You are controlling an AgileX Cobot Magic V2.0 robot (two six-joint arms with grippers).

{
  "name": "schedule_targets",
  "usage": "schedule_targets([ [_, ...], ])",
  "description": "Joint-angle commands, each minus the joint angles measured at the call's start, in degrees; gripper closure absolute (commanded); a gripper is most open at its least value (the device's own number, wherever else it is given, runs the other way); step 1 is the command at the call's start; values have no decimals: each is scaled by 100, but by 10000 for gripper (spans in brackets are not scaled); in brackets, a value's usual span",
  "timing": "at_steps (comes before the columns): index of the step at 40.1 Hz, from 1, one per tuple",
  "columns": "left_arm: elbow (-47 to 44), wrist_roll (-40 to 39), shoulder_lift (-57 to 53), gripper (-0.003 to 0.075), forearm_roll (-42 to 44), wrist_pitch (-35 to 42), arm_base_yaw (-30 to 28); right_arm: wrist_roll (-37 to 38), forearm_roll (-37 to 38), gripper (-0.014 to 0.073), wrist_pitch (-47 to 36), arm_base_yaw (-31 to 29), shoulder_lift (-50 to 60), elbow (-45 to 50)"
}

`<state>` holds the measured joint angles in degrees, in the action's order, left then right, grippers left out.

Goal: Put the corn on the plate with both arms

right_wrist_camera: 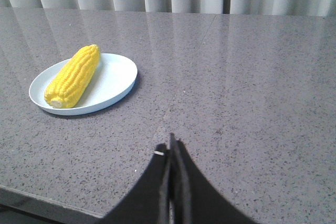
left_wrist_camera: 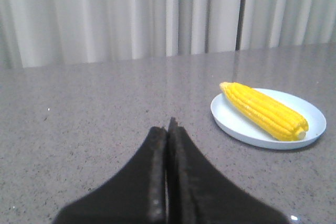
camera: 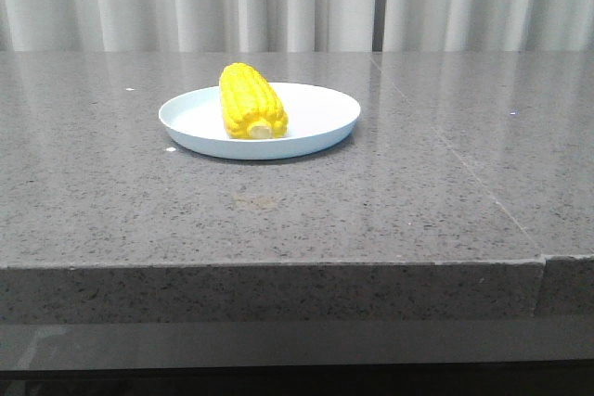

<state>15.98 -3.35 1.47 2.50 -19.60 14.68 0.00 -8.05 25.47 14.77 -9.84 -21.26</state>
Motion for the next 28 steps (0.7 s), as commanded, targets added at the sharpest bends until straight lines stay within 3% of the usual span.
schedule_targets([
  [1, -192, 433, -119, 741, -583, 1058, -315, -63, 45, 662, -493, -32, -60, -143],
  [14, -1247, 433, -288, 741, -499, 1381, -1036, -63, 45, 662, -493, -32, -60, -143],
  [28, -1643, 433, -288, 741, -499, 1456, -1118, -63, 45, 662, -493, -32, -60, -143],
])
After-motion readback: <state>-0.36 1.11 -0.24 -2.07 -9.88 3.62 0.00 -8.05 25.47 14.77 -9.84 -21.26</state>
